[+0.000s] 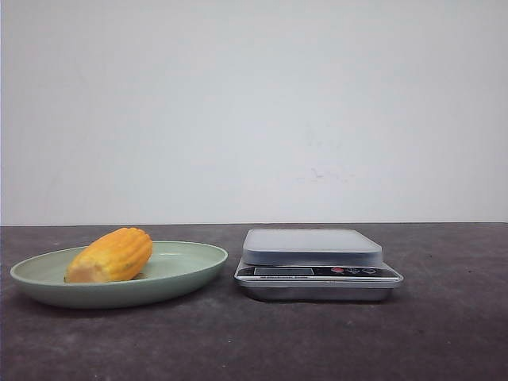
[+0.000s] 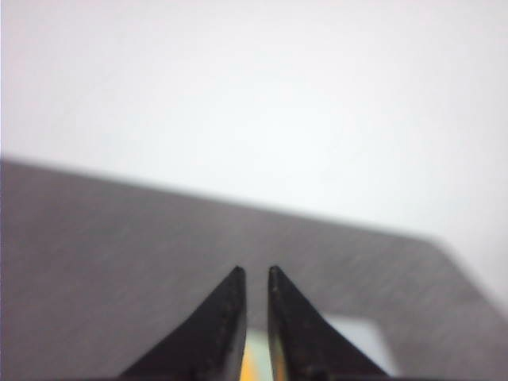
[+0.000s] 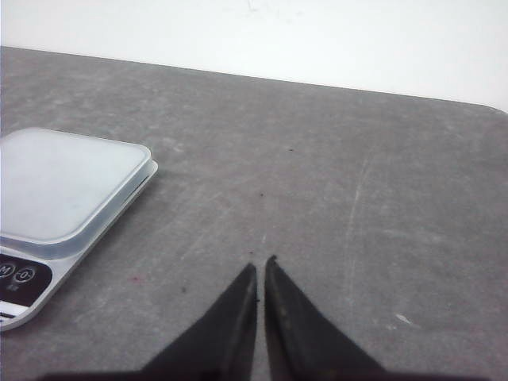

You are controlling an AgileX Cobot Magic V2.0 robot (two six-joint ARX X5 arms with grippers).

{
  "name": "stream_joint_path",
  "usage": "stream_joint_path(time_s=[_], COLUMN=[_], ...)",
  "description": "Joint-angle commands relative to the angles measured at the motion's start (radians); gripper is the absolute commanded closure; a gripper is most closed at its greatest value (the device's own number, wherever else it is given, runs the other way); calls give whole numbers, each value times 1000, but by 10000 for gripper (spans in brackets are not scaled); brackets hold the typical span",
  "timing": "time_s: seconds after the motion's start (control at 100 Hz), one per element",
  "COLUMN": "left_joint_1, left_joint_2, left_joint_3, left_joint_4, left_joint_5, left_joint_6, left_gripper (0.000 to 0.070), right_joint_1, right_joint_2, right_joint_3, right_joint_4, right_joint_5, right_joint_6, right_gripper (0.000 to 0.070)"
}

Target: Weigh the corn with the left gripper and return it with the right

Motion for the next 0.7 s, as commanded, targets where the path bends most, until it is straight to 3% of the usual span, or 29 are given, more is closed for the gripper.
stream_joint_path(time_s=[0.0,0.12,0.24,0.46,0.59,0.69], left_joint_1=[26,89,148,196,229,258], left_joint_2=[-40,-120,-172,-230,-270,-303], left_joint_3=[-165,-404,-576,-828,-927,-980], left_joint_4=[228,466,582,687,680,680], left_joint_5=[128,325,399,227,108,66], left_joint_6=[-24,-66,-70,50,134,186], left_gripper=[684,684,684,684,684,684], right_joint_1=[-1,-1,-1,-1,-1,-1], right_joint_2=[-1,-1,-1,-1,-1,-1], right_joint_3=[-2,-2,-2,-2,-2,-2], right_joint_4=[11,11,11,11,11,11], right_joint_5=[1,1,1,1,1,1], right_joint_6=[-8,-8,-8,-8,-8,-8], right_gripper=[689,689,689,689,689,689])
